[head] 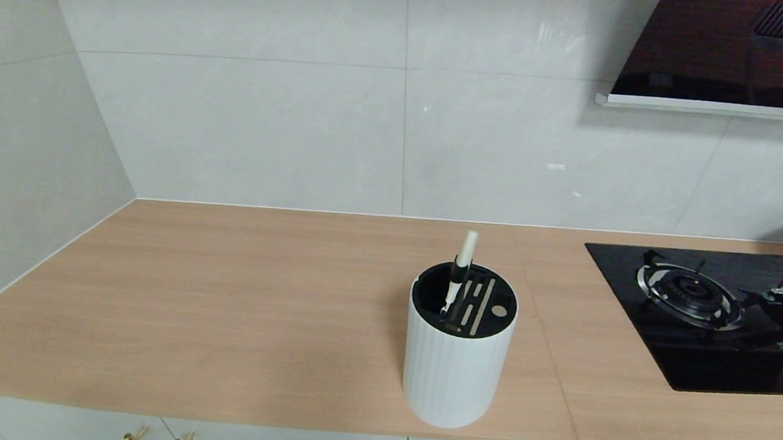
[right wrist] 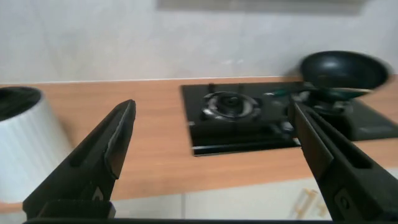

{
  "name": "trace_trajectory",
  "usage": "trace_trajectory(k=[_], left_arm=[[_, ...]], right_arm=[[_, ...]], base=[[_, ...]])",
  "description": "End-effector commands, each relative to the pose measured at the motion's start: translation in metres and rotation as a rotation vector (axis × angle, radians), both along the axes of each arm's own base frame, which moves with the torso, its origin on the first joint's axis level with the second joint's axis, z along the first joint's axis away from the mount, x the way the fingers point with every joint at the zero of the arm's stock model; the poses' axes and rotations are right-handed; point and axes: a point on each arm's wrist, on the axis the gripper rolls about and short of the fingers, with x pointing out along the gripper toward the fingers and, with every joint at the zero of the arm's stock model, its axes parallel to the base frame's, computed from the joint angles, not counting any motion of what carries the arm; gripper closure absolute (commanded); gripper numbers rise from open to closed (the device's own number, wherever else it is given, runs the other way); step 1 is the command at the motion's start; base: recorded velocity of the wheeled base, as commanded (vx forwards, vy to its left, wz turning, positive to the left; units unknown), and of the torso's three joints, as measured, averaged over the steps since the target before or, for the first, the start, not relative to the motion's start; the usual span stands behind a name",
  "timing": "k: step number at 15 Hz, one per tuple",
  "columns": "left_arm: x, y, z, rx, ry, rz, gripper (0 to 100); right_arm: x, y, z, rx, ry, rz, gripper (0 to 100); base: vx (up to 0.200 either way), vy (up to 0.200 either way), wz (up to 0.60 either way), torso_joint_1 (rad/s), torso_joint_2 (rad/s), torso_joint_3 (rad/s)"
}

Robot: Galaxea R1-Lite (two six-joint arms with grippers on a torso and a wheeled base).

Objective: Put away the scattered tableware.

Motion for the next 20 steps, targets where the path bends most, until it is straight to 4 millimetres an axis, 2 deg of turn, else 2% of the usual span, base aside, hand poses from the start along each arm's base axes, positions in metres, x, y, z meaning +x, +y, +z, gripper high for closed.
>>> trace_trajectory(k=[1, 3, 4, 6, 8, 10, 13, 17, 20], left_arm=[[-0.017, -0.002, -0.012, 0.006, -0.111, 0.06, 0], [-0.006, 0.0, -0.032, 0.055, -0.106, 0.183, 0], [-0.002, 0.003, -0.041, 0.097, -0.02, 0.314, 0], [0.003, 0.006, -0.06, 0.213, 0.15, 0.456, 0], [0.004, 0.006, -0.076, 0.276, 0.305, 0.467, 0], [0.004, 0.006, -0.075, 0.275, 0.287, 0.469, 0], [0.004, 0.006, -0.075, 0.271, 0.288, 0.468, 0], [0.004, 0.006, -0.075, 0.265, 0.29, 0.468, 0], [0.004, 0.006, -0.075, 0.265, 0.29, 0.468, 0]], right_arm=[[-0.017, 0.002, -0.017, -0.002, -0.08, -0.061, 0], [-0.009, 0.0, -0.029, 0.023, -0.062, -0.136, 0], [0.003, 0.0, -0.051, 0.022, -0.011, -0.147, 0], [0.013, 0.0, -0.072, 0.026, 0.024, -0.132, 0], [0.014, 0.002, -0.077, 0.072, 0.052, -0.067, 0], [0.015, 0.002, -0.086, 0.084, 0.142, -0.04, 0], [0.015, 0.005, -0.086, 0.152, 0.133, 0.085, 0], [0.015, 0.007, -0.09, 0.066, 0.192, 0.189, 0], [0.015, 0.008, -0.09, 0.069, 0.192, 0.217, 0]], base=[[0.0, 0.0, 0.0, 0.0, 0.0, 0.0], [0.0, 0.0, 0.0, 0.0, 0.0, 0.0], [0.0, 0.0, 0.0, 0.0, 0.0, 0.0], [0.0, 0.0, 0.0, 0.0, 0.0, 0.0], [0.0, 0.0, 0.0, 0.0, 0.0, 0.0], [0.0, 0.0, 0.0, 0.0, 0.0, 0.0], [0.0, 0.0, 0.0, 0.0, 0.0, 0.0], [0.0, 0.0, 0.0, 0.0, 0.0, 0.0], [0.0, 0.0, 0.0, 0.0, 0.0, 0.0]])
